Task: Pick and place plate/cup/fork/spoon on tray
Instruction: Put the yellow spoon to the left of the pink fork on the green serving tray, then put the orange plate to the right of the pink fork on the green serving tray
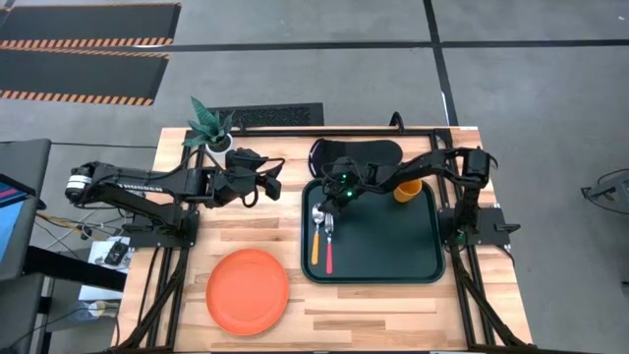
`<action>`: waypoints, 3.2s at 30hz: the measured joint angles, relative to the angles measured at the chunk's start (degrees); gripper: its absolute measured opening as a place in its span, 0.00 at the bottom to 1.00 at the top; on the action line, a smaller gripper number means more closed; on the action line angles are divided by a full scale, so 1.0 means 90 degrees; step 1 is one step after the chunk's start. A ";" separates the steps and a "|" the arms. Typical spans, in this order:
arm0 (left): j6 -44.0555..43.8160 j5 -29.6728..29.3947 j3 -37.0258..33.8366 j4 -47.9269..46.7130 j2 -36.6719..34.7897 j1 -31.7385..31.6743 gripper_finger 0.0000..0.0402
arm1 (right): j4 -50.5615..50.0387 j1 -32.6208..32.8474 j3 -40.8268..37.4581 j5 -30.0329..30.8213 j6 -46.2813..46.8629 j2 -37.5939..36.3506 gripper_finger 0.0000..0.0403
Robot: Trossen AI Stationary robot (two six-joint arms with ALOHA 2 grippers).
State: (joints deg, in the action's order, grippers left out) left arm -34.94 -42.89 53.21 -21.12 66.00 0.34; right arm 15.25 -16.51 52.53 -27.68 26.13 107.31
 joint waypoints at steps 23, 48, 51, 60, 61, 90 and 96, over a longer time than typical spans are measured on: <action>0.0000 0.0004 -0.0002 -0.0075 0.0000 0.0000 0.58 | 0.0000 0.0158 0.0000 0.0254 -0.0744 0.0000 0.52; -0.0241 0.3504 -0.0874 -0.2059 -0.0022 0.0670 0.58 | -0.0557 -0.0290 0.0005 0.0276 -0.0913 -0.2092 0.55; -0.0561 0.3832 -0.1473 -0.1498 -0.0019 0.0911 0.58 | -0.0574 -0.0218 0.0005 0.0285 -0.0880 -0.2294 0.55; -0.1088 0.4014 -0.2667 -0.0356 -0.0022 0.1520 0.58 | -0.0552 -0.0002 0.0005 0.0420 -0.0788 -0.2346 0.55; -0.1089 0.4071 -0.2758 -0.0312 -0.0021 0.1565 0.58 | -0.0540 0.0021 0.0005 0.0420 -0.0759 -0.2314 0.55; -0.1562 0.5058 -0.3210 0.0651 -0.0044 0.1673 0.59 | -0.0571 0.0046 0.0002 0.0418 -0.0505 -0.2310 0.55; -0.1521 0.5142 -0.2989 -0.0024 -0.0044 0.1673 0.69 | -0.0573 0.0046 0.0002 0.0418 -0.0503 -0.2308 0.55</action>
State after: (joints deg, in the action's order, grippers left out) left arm -48.63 3.39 26.31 -21.34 65.60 15.40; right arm 10.09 -16.10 52.56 -23.92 21.61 86.54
